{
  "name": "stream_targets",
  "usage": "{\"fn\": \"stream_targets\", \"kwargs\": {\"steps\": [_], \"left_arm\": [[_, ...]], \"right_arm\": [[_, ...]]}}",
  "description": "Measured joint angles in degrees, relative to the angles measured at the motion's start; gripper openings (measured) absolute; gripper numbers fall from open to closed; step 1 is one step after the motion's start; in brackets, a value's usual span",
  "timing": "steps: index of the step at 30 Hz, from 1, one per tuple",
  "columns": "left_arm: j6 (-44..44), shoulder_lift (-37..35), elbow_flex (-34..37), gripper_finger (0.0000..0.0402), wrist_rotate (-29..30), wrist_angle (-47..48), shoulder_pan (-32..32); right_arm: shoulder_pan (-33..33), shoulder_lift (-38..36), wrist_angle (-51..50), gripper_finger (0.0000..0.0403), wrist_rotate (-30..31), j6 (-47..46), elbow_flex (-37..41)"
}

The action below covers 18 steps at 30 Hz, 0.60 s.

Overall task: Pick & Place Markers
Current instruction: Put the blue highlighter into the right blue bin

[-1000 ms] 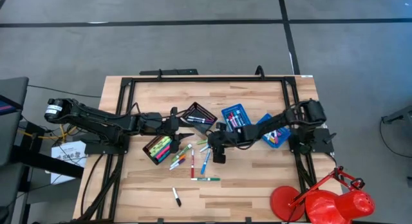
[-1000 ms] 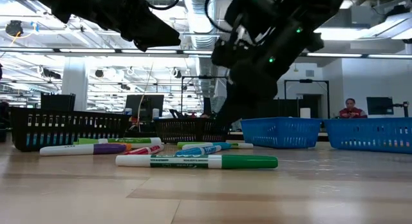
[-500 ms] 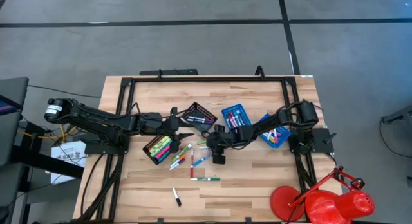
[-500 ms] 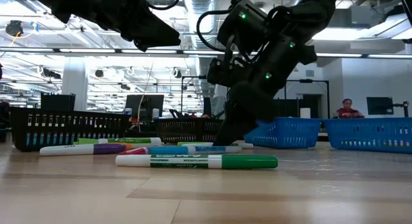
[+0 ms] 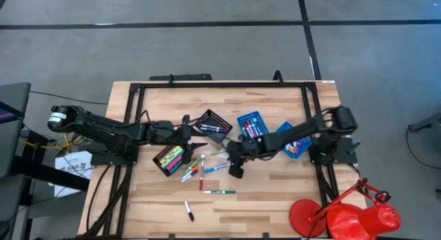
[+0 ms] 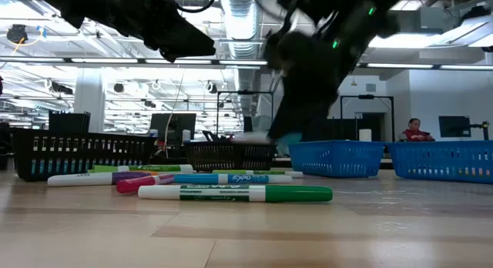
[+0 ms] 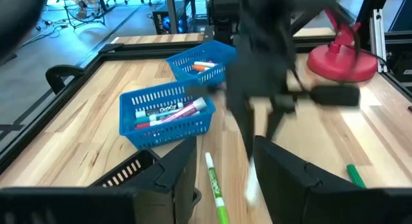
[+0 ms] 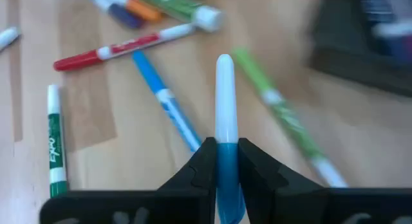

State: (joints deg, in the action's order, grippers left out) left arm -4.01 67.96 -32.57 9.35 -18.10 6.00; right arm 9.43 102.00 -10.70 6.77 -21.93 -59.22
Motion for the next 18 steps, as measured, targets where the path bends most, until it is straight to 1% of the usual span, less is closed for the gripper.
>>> {"fn": "stream_targets", "kwargs": {"steps": [2,4,8,10,13,15,18], "left_arm": [[0.0,0.0,0.5,0.015,0.02,0.11,0.0],[0.0,0.02,0.56,0.015,0.0,0.04,-0.04],[0.0,0.0,0.54,0.015,0.02,0.04,-0.04],[0.0,0.0,0.54,0.015,0.01,0.03,-0.04],[0.0,0.0,0.54,0.015,0.0,0.02,-0.04],[0.01,0.0,0.54,0.015,0.02,0.04,-0.04],[0.02,0.0,0.54,0.015,0.01,0.03,-0.04]], "right_arm": [[0.58,-4.06,-5.93,0.004,2.34,-2.02,0.0],[1.57,-8.83,-12.67,0.0037,6.03,-4.41,0.0],[4.36,-17.44,-28.57,0.0027,13.08,-12.49,-0.04],[6.04,-21.0,-37.41,0.0027,17.54,-19.03,-0.04],[8.92,-24.74,-49.32,0.004,23.39,-32.21,1.45],[10.77,-26.5,-55.12,0.0046,24.1,-40.99,3.71],[13.5,-28.3,-60.27,0.0044,23.12,-51.81,8.07]]}}
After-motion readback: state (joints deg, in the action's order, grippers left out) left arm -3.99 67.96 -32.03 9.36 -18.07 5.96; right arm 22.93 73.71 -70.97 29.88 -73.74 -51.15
